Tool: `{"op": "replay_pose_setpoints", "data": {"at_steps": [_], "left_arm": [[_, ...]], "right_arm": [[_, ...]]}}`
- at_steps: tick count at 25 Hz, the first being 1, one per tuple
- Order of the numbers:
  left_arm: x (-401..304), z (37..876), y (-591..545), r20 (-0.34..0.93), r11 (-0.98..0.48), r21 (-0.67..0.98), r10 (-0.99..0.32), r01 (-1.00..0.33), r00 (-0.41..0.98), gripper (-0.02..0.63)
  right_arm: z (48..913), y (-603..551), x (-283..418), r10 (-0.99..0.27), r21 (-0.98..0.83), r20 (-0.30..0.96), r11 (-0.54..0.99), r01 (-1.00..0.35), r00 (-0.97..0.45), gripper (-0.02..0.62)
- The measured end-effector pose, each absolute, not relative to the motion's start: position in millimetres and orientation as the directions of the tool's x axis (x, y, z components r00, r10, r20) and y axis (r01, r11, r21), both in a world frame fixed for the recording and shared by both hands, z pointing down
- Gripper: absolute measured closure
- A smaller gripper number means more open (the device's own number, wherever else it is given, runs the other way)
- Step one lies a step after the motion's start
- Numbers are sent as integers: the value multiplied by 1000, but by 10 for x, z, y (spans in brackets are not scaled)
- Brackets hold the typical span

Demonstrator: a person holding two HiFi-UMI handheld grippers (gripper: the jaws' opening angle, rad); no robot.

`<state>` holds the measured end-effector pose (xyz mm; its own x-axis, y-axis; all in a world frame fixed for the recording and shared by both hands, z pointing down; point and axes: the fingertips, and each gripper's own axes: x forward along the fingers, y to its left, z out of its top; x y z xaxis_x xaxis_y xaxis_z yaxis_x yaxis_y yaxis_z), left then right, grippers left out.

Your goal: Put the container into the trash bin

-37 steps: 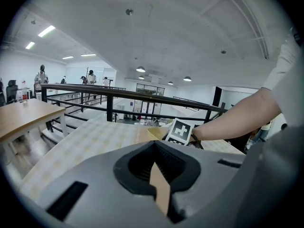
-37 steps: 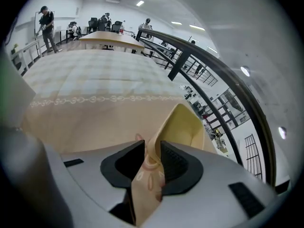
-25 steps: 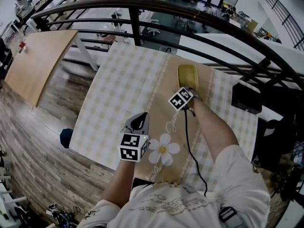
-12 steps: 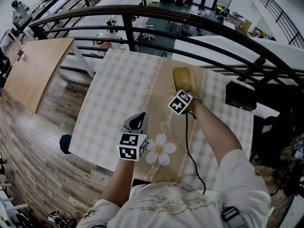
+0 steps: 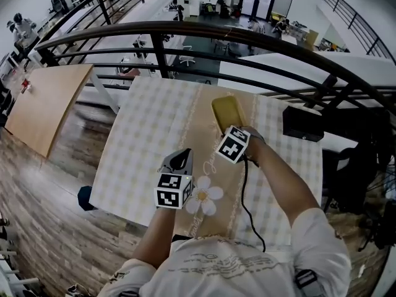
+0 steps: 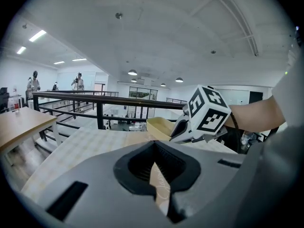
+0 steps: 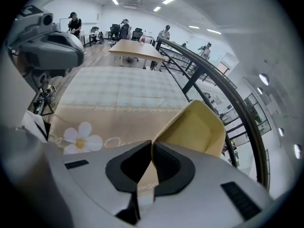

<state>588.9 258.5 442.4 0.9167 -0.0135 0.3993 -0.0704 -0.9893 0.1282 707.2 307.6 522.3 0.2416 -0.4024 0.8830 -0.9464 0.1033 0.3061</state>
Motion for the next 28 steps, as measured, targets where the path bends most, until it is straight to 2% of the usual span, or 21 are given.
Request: {"op": "replay_pose_setpoints", "data": {"at_steps": [7, 13, 22, 28], "left_arm": [[5823, 4358, 2792, 399, -993, 114, 6, -44, 917, 601], [5764, 4331, 2954, 396, -991, 132, 18, -37, 918, 601], [5665, 4219, 3317, 385, -995, 100, 30, -9, 922, 601], [5368, 4168, 3420, 376, -995, 79, -32, -66, 926, 601]], "right_arm": [[4786, 3505, 6484, -447, 269, 874, 118, -956, 191, 578], [4819, 3894, 6057, -441, 209, 883, 59, -976, 162, 578], [4856, 4272, 5839, -437, 200, 881, -5, -980, 182, 578], [4741, 4281, 5674, -466, 230, 866, 52, -972, 180, 578]]}}
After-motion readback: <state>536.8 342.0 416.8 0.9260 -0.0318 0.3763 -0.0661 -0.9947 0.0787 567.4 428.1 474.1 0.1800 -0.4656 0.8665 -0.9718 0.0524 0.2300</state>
